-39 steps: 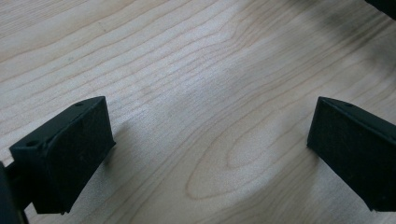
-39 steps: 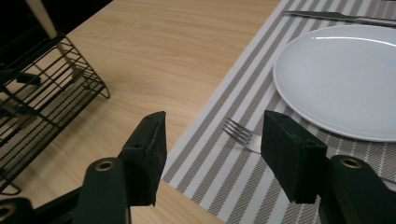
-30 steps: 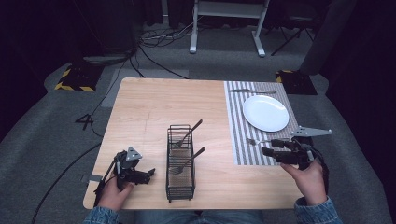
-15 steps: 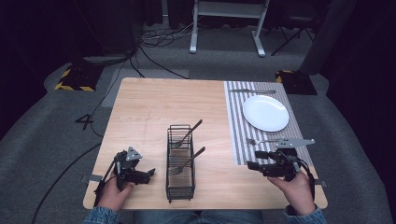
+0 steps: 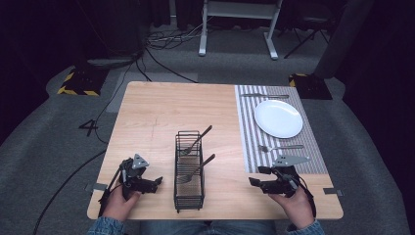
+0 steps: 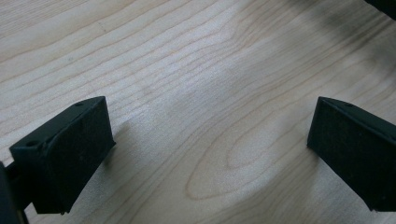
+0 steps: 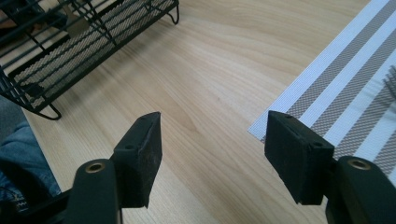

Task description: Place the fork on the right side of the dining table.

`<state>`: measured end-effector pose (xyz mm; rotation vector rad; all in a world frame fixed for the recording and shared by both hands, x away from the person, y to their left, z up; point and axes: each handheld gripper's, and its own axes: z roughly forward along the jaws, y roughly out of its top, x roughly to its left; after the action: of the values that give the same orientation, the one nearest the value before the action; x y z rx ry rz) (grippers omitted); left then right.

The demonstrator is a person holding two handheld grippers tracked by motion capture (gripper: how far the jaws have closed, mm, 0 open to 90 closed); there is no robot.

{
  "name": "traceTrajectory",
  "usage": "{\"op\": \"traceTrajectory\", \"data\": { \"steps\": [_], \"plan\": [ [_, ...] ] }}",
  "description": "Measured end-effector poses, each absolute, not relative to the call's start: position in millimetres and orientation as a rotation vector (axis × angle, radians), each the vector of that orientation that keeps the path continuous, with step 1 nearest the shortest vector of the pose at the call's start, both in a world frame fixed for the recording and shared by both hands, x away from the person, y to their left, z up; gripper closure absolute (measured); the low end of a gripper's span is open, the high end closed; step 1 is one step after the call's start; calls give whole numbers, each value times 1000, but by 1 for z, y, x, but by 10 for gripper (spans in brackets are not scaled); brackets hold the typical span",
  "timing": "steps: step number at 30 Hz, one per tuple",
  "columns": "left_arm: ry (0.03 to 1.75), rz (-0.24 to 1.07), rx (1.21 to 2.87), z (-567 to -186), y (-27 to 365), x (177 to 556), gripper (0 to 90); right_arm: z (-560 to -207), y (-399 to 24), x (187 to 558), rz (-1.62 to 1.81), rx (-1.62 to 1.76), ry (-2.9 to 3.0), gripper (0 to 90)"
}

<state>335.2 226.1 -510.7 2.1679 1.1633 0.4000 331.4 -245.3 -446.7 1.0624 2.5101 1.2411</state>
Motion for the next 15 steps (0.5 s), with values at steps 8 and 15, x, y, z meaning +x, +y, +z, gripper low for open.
{"op": "traceTrajectory", "data": {
  "steps": [8, 15],
  "plan": [
    [1164, 400, 2168, -511, 226, 335, 3, -471, -239, 332, 1249, 1041, 2515, 367],
    [1165, 399, 2166, -511, 226, 335, 2, -488, -236, 334, 1198, 1006, 2472, 366]
  ]
}}
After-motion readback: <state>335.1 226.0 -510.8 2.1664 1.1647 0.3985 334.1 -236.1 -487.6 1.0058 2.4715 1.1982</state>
